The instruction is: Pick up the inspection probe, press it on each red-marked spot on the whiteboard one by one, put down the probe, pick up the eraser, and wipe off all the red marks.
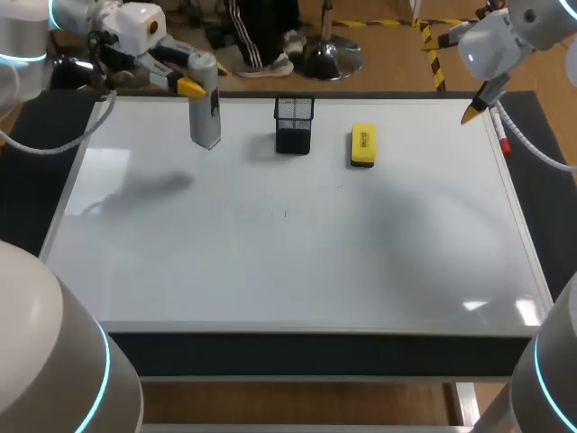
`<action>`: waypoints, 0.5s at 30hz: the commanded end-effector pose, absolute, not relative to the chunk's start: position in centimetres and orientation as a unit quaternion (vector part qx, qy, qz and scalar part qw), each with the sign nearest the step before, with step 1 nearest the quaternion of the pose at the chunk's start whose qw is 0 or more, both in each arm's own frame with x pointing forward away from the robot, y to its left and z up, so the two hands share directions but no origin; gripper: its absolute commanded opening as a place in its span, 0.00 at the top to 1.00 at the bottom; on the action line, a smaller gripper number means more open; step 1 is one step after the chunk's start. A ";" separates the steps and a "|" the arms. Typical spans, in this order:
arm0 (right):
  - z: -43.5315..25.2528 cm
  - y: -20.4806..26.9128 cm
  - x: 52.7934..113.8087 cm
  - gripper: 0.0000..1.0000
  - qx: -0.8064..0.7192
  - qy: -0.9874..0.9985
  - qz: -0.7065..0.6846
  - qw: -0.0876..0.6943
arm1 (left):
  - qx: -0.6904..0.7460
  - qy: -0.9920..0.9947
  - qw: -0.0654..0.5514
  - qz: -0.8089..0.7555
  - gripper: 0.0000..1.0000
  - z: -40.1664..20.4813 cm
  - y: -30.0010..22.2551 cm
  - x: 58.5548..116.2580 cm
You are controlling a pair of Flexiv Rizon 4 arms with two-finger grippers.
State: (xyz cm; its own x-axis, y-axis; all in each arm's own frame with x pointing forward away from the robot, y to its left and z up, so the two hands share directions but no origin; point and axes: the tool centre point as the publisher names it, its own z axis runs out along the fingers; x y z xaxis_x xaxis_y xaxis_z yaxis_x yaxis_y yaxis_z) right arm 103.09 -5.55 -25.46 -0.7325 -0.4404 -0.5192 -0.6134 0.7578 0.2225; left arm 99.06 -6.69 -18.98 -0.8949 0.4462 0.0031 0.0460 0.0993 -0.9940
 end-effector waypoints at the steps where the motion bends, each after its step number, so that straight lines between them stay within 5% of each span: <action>1: -25.4 -5.6 103.1 0.00 -0.290 0.911 0.192 0.223 | -0.088 -0.753 0.042 0.651 1.00 -17.3 -7.6 98.6; 15: -25.4 -5.6 103.1 0.00 -0.290 0.911 0.192 0.223 | -0.075 -0.745 -0.023 0.662 1.00 -14.3 -11.1 102.4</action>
State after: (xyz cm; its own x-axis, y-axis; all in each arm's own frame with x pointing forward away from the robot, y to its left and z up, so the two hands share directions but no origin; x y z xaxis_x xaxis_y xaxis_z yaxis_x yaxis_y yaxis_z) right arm 103.08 -5.54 -25.46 -0.7325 -0.4405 -0.5191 -0.6132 0.7580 0.2221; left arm 102.81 -10.31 -14.90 -0.9635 0.2415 -0.1158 0.1394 0.0833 -0.9867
